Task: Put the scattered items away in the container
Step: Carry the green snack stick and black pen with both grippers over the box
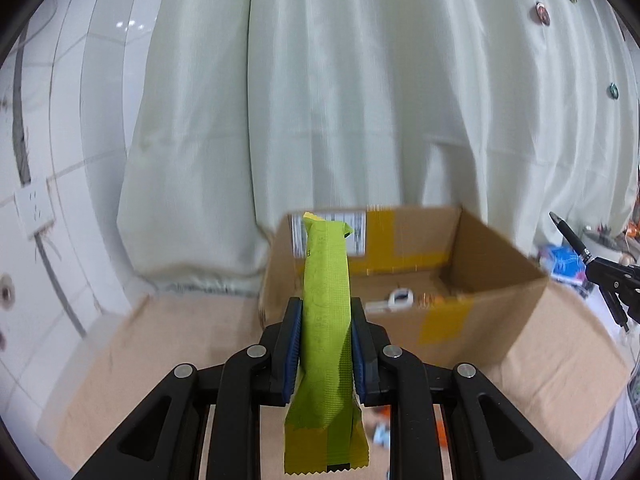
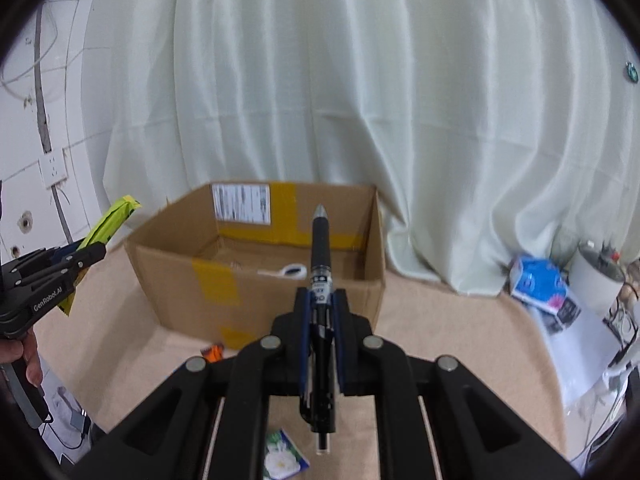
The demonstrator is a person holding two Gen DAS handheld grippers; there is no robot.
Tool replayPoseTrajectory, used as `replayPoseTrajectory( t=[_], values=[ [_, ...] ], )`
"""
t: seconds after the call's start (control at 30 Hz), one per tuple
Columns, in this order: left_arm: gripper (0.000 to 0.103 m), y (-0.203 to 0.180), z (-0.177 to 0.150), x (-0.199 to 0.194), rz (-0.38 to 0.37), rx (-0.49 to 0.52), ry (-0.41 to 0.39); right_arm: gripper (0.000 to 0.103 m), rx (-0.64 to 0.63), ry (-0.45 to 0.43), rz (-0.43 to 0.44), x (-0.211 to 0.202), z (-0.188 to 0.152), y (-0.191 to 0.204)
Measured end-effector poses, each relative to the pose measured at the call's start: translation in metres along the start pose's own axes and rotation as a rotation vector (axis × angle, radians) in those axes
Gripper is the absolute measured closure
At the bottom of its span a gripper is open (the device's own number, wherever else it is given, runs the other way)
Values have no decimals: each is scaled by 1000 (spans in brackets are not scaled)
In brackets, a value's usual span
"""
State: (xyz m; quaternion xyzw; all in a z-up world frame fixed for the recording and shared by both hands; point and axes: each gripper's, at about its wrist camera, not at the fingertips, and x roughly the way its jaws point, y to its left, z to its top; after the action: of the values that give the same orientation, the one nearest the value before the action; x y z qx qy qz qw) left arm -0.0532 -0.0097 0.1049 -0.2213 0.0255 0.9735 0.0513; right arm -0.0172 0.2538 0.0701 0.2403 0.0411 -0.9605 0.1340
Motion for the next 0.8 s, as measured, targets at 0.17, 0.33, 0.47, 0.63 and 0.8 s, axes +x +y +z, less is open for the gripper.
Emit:
replayPoseTrajectory(
  t=[0.17,0.33,0.47,0.63,0.8],
  values=[
    [80,0,40,14,-1,13,-33,90,-17,-47,3,6,43,-2],
    [80,-4,68,48,-7,28,-24,90,-27,-54,13,33,75,-2],
    [80,-6,79,84,-14,33,6,90,-30,-31,32,68,92,2],
    [80,-6,75,131,-27,29,61,90,-32,21,51,118,97,5],
    [80,-7,59,163,-40,16,108,90,-34,90,78,161,82,12]
  ],
)
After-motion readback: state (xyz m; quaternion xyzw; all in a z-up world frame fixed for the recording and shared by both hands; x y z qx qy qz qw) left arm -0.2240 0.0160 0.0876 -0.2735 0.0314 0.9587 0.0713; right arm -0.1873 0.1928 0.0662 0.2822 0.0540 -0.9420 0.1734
